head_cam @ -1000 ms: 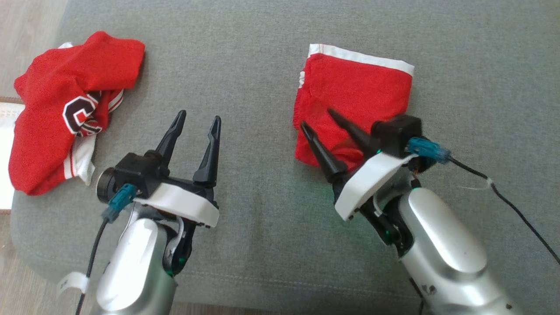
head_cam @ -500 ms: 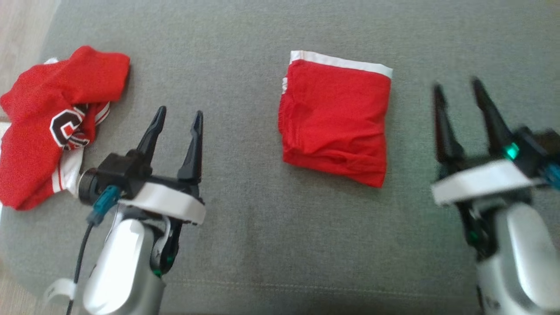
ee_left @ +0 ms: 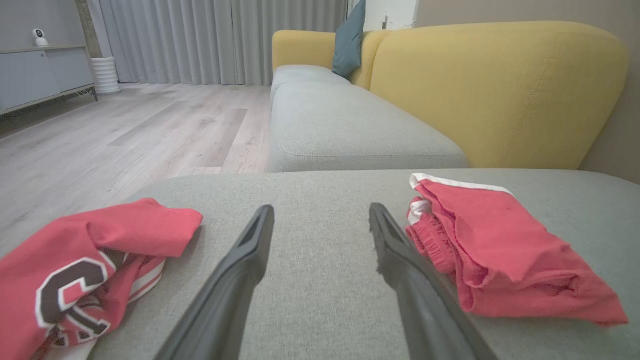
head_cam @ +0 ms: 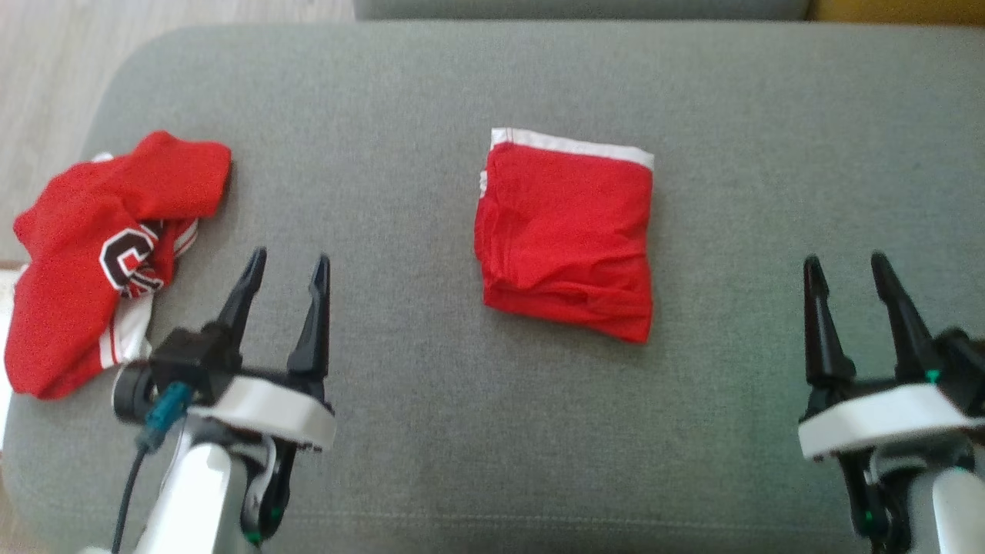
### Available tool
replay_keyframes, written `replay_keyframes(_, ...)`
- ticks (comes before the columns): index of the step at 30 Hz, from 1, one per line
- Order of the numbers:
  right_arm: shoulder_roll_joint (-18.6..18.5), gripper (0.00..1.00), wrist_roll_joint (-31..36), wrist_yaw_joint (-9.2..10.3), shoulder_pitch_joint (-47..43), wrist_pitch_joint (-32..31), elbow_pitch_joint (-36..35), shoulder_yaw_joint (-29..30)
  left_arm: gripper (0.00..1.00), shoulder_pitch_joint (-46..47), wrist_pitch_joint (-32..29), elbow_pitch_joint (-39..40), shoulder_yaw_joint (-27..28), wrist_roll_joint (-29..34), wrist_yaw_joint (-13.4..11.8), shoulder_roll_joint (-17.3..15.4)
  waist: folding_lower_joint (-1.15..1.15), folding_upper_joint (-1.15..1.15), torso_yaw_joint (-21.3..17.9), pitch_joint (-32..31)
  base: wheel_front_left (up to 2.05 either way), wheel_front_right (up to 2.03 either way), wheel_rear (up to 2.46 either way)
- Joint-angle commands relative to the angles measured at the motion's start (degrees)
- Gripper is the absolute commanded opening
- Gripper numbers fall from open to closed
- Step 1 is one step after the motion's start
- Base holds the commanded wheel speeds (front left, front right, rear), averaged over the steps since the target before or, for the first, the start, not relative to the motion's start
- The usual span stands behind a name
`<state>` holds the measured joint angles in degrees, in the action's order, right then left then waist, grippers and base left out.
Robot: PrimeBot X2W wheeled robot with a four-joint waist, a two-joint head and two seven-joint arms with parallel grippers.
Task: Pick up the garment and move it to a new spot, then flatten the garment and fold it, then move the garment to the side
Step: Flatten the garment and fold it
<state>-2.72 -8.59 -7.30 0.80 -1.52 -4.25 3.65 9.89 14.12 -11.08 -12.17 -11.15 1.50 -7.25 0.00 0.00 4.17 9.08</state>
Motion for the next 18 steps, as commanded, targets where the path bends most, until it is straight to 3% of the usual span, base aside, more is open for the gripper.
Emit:
replay_keyframes(1,-0.19,1.00,-0.66,-0.19,-0.27,-0.27,-2.66,-0.90,1.00,0.31,-0.32,2.35,1.95,0.45,-0.52,-1.63,0.00,0.00,-0.25,-1.87,0.00,0.00,0.00)
replay_keyframes(18,-0.16,1.00,-1.53,-0.19,-7.95,-3.31,-5.82,-0.16,1.00,-6.65,-3.64,6.51,1.01,0.15,-2.03,-3.37,0.00,0.00,-0.95,-7.73,0.00,0.00,0.00)
